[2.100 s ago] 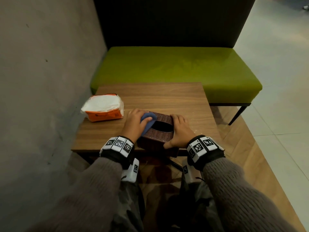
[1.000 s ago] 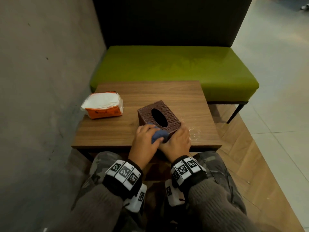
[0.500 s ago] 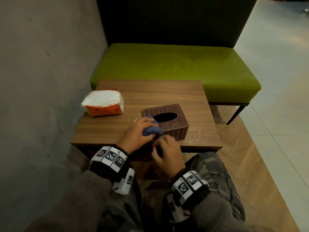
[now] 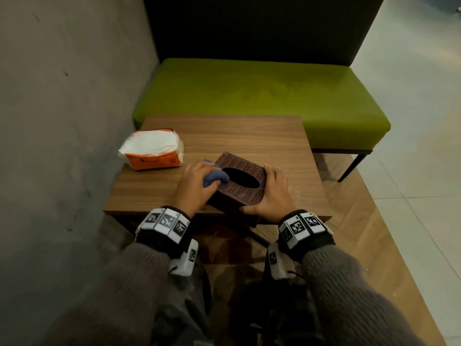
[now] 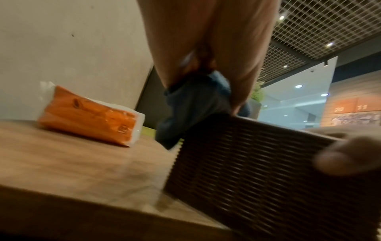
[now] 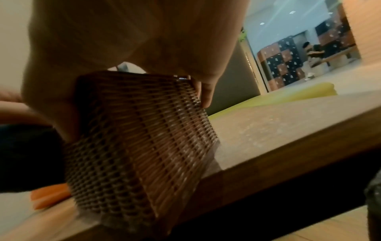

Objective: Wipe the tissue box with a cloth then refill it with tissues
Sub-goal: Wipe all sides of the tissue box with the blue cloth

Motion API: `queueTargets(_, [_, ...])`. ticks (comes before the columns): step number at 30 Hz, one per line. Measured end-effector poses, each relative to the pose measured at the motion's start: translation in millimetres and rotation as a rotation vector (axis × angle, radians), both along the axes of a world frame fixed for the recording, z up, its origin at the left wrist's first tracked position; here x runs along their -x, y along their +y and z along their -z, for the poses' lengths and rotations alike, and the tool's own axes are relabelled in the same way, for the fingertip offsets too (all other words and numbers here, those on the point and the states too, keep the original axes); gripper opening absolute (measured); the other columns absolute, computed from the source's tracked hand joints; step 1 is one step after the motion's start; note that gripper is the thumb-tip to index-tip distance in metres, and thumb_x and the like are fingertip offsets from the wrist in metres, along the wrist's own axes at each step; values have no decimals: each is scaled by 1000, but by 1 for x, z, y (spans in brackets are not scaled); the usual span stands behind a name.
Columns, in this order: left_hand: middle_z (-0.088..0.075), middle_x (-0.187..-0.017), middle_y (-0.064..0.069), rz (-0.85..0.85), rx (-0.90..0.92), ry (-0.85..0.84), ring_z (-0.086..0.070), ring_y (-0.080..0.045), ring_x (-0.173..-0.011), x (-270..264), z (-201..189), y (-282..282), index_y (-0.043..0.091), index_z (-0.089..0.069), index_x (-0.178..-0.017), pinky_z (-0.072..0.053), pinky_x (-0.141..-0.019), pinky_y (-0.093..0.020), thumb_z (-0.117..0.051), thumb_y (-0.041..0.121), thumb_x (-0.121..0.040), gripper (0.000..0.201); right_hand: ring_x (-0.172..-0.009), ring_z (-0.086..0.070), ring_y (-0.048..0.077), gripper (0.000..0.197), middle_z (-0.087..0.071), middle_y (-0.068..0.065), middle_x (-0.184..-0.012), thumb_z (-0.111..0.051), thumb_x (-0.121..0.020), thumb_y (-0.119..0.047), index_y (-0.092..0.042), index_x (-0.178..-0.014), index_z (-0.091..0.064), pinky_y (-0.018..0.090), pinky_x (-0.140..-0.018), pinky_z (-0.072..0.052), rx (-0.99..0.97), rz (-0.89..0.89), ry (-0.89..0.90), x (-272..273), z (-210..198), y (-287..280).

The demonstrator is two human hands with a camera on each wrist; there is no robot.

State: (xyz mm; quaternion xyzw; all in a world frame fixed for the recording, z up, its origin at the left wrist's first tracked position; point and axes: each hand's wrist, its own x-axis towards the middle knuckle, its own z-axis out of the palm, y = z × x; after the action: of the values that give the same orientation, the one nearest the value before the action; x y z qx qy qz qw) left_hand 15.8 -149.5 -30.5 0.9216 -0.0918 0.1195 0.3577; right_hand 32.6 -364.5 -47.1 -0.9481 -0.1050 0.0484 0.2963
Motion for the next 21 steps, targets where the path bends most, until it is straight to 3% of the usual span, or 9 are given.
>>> queueTargets(5, [-62, -112, -1, 192, -88, -24, -49, -17, -106, 28, 4, -21, 16, -65, -110, -31, -92, -22, -68, 19, -78, 31, -131, -25, 28, 133, -25, 12, -142, -70, -38, -63, -5, -147, -19, 36, -110, -26, -47, -9, 6, 3, -1, -2])
queueTargets(8, [-63, -104, -9, -103, -85, 44, -53, -28, -102, -2, -3, -7, 11, -68, -104, -34, -87, -29, -68, 15, -80, 24, -134, -22, 26, 130, -21, 10, -144, -85, -51, -49, -7, -149, -12, 35, -112, -27, -40, -70, 36, 9, 0, -5])
queueTargets(10, [-63, -104, -12, -194, -112, 52, -52, -32, -101, -7, -6, -16, 8, -67, -102, -36, -88, -35, -67, 14, -80, 22, -134, -22, 26, 127, -23, 11, -144, -87, -53, -44, -5, -148, -13, 33, -113, -23, -53, -44, -12, 12, 3, -4])
queueTargets(14, [-60, -113, 2, 167, -83, 0, -46, -15, -107, 48, -1, -52, 16, -64, -112, -33, -92, -24, -69, 17, -79, 33, -131, -27, 28, 127, -28, 13, -139, -91, -47, -36, -4, -146, -19, 34, -111, -26, -129, -27, -56, 14, 6, -4])
queueTargets(16, [-60, -113, 4, 212, -61, -3, -44, -10, -107, 51, 0, -39, 18, -64, -113, -31, -92, -21, -69, 17, -79, 35, -127, -31, 25, 128, -32, 12, -136, -92, -44, -40, -5, -145, -22, 34, -111, -30, -152, -18, -70, 16, 8, -6])
queueTargets(18, [-62, -108, 1, 89, -51, 3, -49, -16, -106, 30, 0, -25, 17, -67, -107, -36, -92, -26, -70, 16, -79, 28, -126, -32, 21, 129, -34, 10, -134, -91, -43, -49, -6, -144, -24, 28, -109, -29, -172, 12, -82, 18, 9, -4])
queueTargets(21, [-63, -104, -3, -80, -46, 17, -52, -24, -103, 15, -4, -32, 16, -70, -99, -38, -92, -32, -69, 12, -77, 22, -129, -32, 20, 130, -32, 9, -136, -92, -44, -47, -5, -145, -22, 30, -111, -31, -261, 75, -45, 21, 12, 3])
